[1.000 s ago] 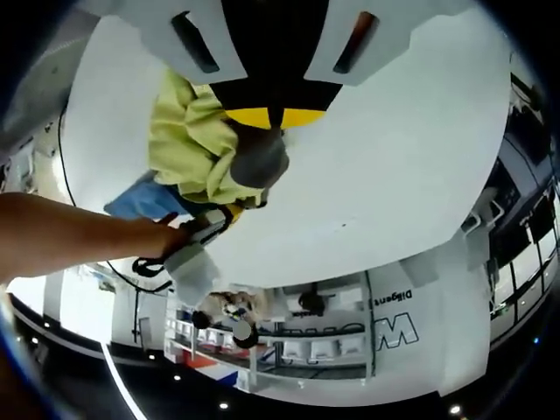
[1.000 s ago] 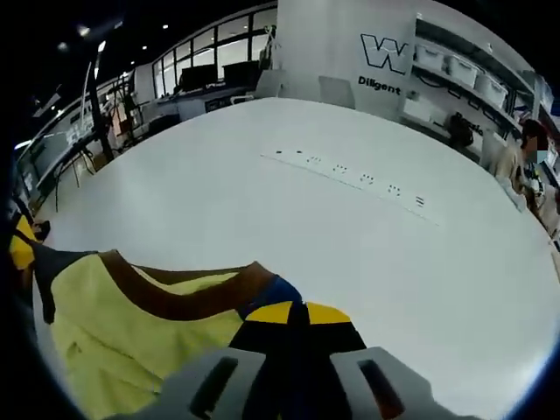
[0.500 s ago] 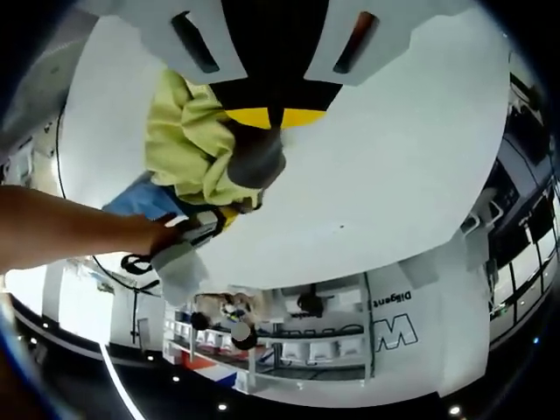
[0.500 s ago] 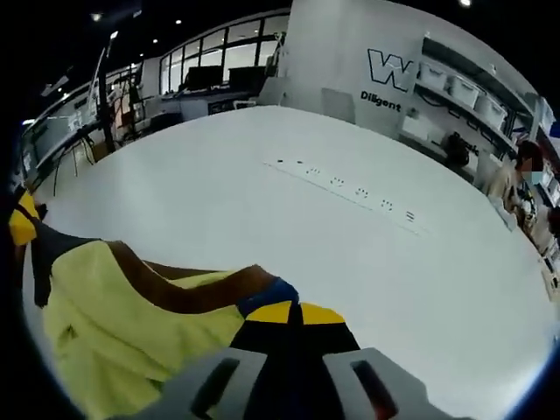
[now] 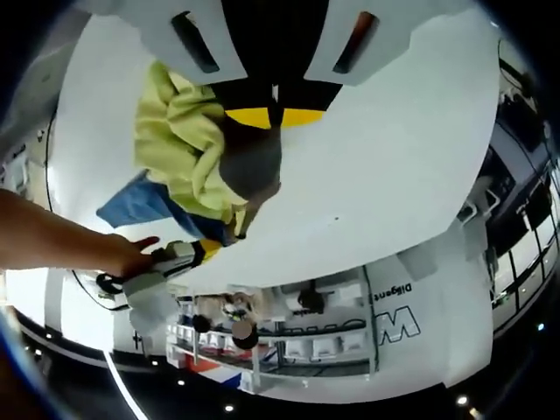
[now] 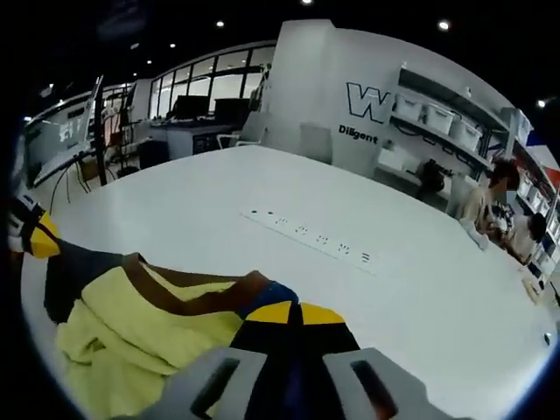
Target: Fold the garment on the visible template until the final outline fits inside the template.
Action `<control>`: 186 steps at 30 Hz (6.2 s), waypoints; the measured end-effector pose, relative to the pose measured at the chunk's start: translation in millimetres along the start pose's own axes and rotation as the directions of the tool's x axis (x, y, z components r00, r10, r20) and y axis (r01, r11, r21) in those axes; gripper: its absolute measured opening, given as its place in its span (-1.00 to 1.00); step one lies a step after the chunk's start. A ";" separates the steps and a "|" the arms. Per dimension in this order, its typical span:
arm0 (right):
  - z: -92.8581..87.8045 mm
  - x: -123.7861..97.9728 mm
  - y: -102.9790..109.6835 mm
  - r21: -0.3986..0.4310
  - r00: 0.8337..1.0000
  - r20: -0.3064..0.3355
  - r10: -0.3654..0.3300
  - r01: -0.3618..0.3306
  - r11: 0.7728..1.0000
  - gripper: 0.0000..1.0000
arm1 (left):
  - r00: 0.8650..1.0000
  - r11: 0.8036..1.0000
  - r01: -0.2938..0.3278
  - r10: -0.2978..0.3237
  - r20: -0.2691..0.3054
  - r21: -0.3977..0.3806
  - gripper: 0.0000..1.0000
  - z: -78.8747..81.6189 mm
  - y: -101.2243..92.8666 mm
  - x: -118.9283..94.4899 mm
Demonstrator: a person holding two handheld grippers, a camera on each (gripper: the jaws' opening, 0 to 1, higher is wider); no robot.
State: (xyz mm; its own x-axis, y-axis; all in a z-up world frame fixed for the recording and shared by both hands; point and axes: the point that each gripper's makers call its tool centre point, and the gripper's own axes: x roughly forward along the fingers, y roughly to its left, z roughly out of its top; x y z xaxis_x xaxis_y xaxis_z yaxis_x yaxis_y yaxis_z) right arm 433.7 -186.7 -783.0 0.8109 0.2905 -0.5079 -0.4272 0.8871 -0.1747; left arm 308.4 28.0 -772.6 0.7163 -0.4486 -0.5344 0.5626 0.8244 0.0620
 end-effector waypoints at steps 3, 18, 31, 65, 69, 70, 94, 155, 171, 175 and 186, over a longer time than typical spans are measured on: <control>8.7 -7.8 -5.9 0.003 0.999 0.028 -0.020 0.020 1.000 -1.00 | 1.000 1.000 -0.015 0.015 0.005 0.018 -1.00 5.1 9.6 2.9; 25.3 -13.8 -18.1 -0.004 0.995 0.075 -0.064 0.064 0.998 -1.00 | 0.997 0.986 -0.074 0.069 0.039 0.148 -1.00 39.6 57.5 27.3; 33.4 -8.9 -26.7 -0.001 0.991 0.096 -0.089 0.090 0.996 -1.00 | 0.995 0.972 -0.099 0.092 0.045 0.211 -1.00 53.9 96.3 64.9; 25.4 32.3 -46.9 -0.073 0.981 0.101 -0.163 0.171 0.983 -1.00 | 0.979 0.931 -0.200 0.182 0.088 0.305 -1.00 56.2 123.7 128.4; 14.0 41.9 -43.8 -0.084 0.986 0.067 -0.154 0.159 0.984 -1.00 | 0.982 0.930 -0.190 0.182 0.057 0.314 -1.00 46.8 122.9 136.0; 10.9 43.9 -43.4 -0.085 0.987 0.058 -0.152 0.157 0.984 -1.00 | 0.982 0.930 -0.188 0.180 0.054 0.315 -1.00 45.4 122.3 137.1; -48.3 70.3 -26.5 -0.094 0.989 -0.122 -0.088 0.076 0.993 -1.00 | 0.977 0.938 -0.101 0.157 -0.147 0.331 -1.00 -7.0 119.8 163.4; -31.1 54.0 -21.3 -0.053 0.994 -0.076 -0.076 0.072 0.996 -1.00 | 0.977 0.965 -0.170 0.192 -0.096 0.199 -1.00 -1.8 136.5 134.0; -4.6 14.8 -7.7 -0.085 0.996 0.007 -0.089 0.089 0.992 -1.00 | 0.979 0.968 -0.196 0.203 -0.029 0.156 -1.00 9.0 133.0 91.2; -8.3 2.8 -3.8 -0.085 0.996 0.005 -0.092 0.092 0.992 -1.00 | 0.980 0.968 -0.189 0.195 -0.026 0.164 -1.00 7.5 124.5 83.5; -10.9 -29.7 10.5 -0.078 0.995 0.015 -0.096 0.096 0.992 -1.00 | 0.984 0.971 -0.176 0.178 -0.001 0.160 -1.00 6.2 100.7 53.9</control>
State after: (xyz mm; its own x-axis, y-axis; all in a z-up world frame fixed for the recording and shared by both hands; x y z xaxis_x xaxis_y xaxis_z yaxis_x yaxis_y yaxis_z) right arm 400.7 -189.9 -778.9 0.8541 0.2099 -0.4759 -0.3768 0.8804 -0.2879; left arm 406.2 84.7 -789.9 0.8045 -0.2942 -0.5160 0.4866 0.8246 0.2886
